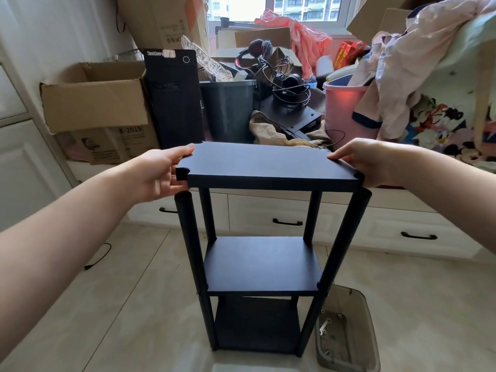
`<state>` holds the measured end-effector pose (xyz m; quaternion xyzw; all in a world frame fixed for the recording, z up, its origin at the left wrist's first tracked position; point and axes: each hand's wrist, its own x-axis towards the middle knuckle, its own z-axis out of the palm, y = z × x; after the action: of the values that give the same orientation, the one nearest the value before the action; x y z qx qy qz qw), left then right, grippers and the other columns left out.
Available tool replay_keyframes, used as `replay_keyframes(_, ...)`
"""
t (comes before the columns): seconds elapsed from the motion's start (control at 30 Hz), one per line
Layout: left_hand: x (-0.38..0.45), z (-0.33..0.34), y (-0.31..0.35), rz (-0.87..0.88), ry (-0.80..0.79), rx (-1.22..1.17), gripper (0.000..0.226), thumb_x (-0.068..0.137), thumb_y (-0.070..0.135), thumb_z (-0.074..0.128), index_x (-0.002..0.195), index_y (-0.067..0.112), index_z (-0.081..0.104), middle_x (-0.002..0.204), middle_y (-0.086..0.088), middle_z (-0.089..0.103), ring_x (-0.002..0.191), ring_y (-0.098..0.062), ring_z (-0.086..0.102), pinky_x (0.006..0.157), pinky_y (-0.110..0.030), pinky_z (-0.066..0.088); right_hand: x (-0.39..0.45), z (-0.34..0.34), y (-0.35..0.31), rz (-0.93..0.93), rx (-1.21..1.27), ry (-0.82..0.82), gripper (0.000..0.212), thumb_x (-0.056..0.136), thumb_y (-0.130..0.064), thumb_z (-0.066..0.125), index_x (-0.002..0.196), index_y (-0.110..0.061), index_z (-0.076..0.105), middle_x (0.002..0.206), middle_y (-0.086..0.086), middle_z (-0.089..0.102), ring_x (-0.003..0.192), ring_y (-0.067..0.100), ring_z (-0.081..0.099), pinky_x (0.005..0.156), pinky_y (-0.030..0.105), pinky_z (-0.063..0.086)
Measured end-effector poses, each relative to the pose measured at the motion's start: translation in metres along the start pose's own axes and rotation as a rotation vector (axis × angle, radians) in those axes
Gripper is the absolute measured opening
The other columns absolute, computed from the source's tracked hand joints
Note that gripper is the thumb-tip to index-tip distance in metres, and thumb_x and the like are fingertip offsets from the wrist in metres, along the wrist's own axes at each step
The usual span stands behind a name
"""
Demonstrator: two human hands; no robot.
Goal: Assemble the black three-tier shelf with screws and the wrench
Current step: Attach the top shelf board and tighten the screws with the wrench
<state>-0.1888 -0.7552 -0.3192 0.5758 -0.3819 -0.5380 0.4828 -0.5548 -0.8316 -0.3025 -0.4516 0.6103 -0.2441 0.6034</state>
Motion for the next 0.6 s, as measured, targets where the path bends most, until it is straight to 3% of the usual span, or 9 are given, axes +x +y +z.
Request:
replay_keyframes(0.1,0.001,0.005,-0.003,0.022,0.022,-0.014,0.018,0.095,0.03,0.067,0.104,0.014,0.068,0.077,0.002,0.077,0.065,-0.012,0.074,0.051,-0.024,0.057,0.001,0.001,0.001,0.006,-0.061,0.035,0.024,0.095,-0.028,0.052,0.111,-0.01,0.054,0.087,0.007,0.062,0.076,0.022,0.059,0.096,0.033,0.04)
replay_keyframes(0.2,0.002,0.009,-0.006,0.039,0.034,-0.029,0.015,0.096,0.025,0.066,0.103,0.012,0.067,0.074,0.002,0.076,0.062,-0.012,0.074,0.049,-0.024,0.056,0.004,0.0,0.003,-0.01,-0.094,0.051,0.026,0.095,-0.03,0.052,0.112,-0.011,0.053,0.099,0.008,0.056,0.091,0.023,0.052,0.105,0.037,0.034)
replay_keyframes(0.27,0.002,0.01,-0.006,0.051,0.042,-0.038,0.015,0.097,0.023,0.065,0.105,0.011,0.065,0.071,0.002,0.076,0.062,-0.011,0.073,0.048,-0.023,0.055,0.006,0.0,0.004,-0.016,-0.074,0.052,0.024,0.095,-0.029,0.053,0.111,-0.011,0.053,0.097,0.007,0.057,0.089,0.022,0.054,0.108,0.037,0.033)
replay_keyframes(0.33,0.003,0.011,-0.004,0.052,0.055,-0.039,0.014,0.097,0.022,0.065,0.105,0.01,0.064,0.069,0.002,0.075,0.061,-0.011,0.073,0.049,-0.024,0.056,0.008,0.0,0.004,-0.027,-0.03,0.063,0.02,0.095,-0.027,0.054,0.105,-0.009,0.055,0.085,0.006,0.061,0.073,0.019,0.06,0.097,0.03,0.046)
replay_keyframes(0.37,0.003,0.012,-0.004,0.047,0.062,-0.038,0.014,0.097,0.021,0.065,0.105,0.01,0.064,0.067,0.002,0.075,0.061,-0.011,0.073,0.049,-0.024,0.056,0.009,0.0,0.003,-0.037,-0.002,0.071,0.018,0.096,-0.025,0.054,0.102,-0.008,0.056,0.078,0.005,0.063,0.063,0.017,0.064,0.078,0.025,0.055)
replay_keyframes(0.43,0.002,0.013,-0.004,0.038,0.065,-0.027,0.012,0.097,0.02,0.064,0.105,0.01,0.063,0.066,0.002,0.074,0.06,-0.01,0.073,0.048,-0.024,0.056,0.009,0.0,0.004,-0.052,0.018,0.083,0.017,0.097,-0.022,0.054,0.099,-0.006,0.057,0.069,0.006,0.065,0.047,0.016,0.065,0.048,0.02,0.053)
replay_keyframes(0.6,0.002,0.013,-0.006,0.032,0.063,-0.018,0.011,0.098,0.018,0.062,0.105,0.01,0.062,0.065,0.003,0.074,0.06,-0.008,0.072,0.045,-0.023,0.054,0.006,-0.001,0.006,-0.058,0.032,0.077,0.017,0.098,-0.021,0.053,0.098,-0.004,0.056,0.059,0.006,0.068,0.045,0.015,0.066,0.04,0.022,0.051)
